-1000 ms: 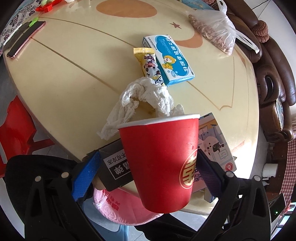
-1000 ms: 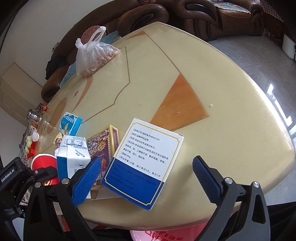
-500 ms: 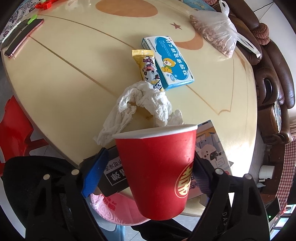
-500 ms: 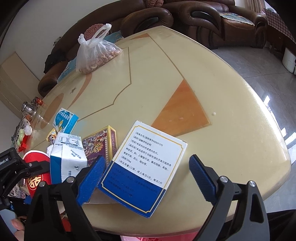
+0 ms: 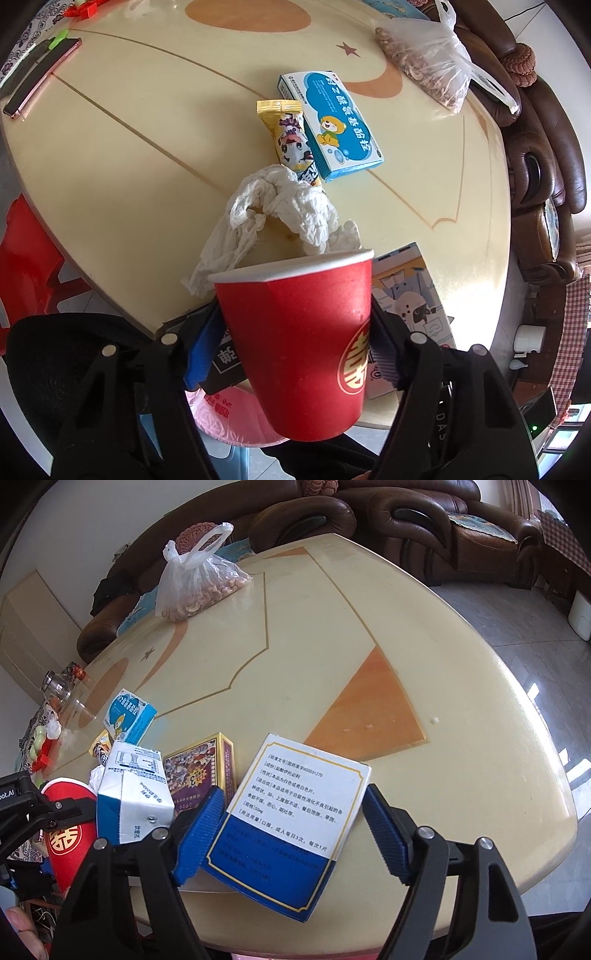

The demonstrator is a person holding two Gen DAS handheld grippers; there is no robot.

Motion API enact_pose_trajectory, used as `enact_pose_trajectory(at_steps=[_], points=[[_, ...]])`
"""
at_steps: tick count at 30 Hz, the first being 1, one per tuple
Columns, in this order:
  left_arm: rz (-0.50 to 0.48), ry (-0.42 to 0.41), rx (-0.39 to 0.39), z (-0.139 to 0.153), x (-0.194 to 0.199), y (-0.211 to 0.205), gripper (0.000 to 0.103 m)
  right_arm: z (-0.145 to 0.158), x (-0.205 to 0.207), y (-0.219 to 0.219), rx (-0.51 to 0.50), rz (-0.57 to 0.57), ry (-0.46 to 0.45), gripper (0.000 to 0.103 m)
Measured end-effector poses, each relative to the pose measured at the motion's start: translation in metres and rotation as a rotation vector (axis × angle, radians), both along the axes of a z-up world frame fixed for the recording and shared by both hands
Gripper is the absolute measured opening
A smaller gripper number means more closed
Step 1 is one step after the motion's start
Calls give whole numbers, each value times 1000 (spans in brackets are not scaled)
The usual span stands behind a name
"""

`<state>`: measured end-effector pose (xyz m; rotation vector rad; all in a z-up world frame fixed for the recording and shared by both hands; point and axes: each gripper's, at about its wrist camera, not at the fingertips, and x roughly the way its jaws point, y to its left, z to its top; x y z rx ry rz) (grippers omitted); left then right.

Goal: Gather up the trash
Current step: 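Lift the red cup and the medicine box off the table with both grippers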

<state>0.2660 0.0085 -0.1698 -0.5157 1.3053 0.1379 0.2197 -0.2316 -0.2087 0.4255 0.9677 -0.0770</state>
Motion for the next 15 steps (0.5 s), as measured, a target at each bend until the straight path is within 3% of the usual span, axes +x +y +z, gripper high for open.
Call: enact_pose_trajectory(at_steps=[15], points=[[9,-17,4,7,-6,12,69,12,2,-4,-35,30,-53,69]])
